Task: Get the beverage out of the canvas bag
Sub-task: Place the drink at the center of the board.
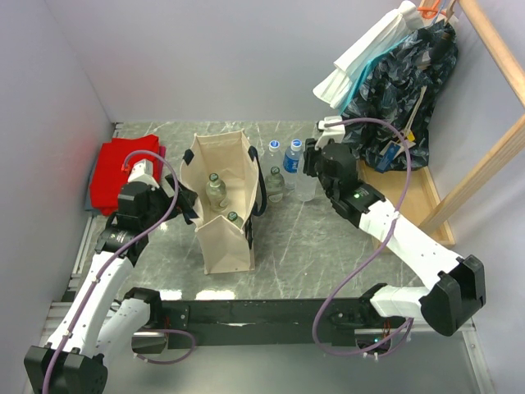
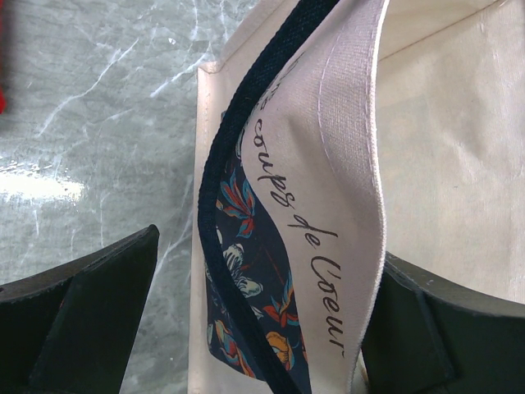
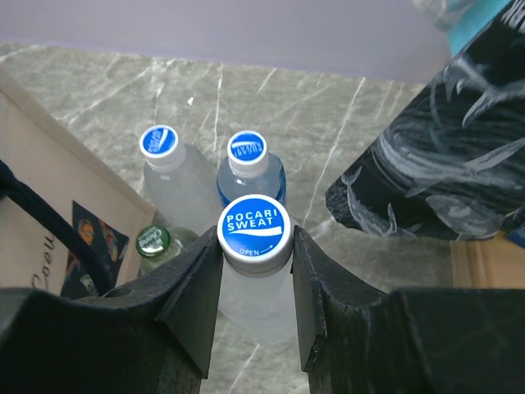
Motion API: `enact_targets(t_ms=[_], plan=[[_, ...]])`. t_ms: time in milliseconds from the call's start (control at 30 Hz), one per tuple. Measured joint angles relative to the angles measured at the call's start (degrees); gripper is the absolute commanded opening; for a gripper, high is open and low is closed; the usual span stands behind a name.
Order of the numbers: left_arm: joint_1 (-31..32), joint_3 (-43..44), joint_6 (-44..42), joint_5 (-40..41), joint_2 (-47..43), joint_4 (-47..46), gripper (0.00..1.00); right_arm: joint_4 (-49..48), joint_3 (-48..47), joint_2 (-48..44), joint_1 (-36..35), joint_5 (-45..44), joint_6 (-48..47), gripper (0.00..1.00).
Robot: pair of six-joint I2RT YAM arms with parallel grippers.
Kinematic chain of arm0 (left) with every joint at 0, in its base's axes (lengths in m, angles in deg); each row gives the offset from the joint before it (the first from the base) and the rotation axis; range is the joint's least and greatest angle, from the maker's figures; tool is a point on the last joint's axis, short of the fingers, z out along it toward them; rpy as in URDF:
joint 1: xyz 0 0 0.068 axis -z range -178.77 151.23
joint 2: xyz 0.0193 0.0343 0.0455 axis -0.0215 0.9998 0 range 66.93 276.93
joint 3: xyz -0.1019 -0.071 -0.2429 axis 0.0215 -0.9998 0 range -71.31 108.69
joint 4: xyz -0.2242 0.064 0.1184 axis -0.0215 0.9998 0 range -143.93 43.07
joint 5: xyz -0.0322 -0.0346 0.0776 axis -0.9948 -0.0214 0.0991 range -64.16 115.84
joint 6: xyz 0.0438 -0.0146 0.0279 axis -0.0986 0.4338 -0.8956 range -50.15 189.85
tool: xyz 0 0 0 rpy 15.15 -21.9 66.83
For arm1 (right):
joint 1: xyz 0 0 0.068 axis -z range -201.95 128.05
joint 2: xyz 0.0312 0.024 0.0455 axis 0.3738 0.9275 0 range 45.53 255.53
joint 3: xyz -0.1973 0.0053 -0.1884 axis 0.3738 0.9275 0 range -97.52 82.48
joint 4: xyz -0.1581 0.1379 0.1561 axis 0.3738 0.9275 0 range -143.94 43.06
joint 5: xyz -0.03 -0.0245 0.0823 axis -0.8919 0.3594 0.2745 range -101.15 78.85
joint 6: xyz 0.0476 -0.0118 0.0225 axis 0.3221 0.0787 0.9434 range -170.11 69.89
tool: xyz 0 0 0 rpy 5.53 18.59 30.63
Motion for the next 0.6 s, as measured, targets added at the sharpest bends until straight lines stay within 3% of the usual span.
enact_targets(t_ms=[600], plan=[[0.0, 0.0, 0.0, 0.0, 0.0, 0.0, 0.99, -18.1, 14.6, 0.0, 0.0, 1.6, -0.9, 0.0]])
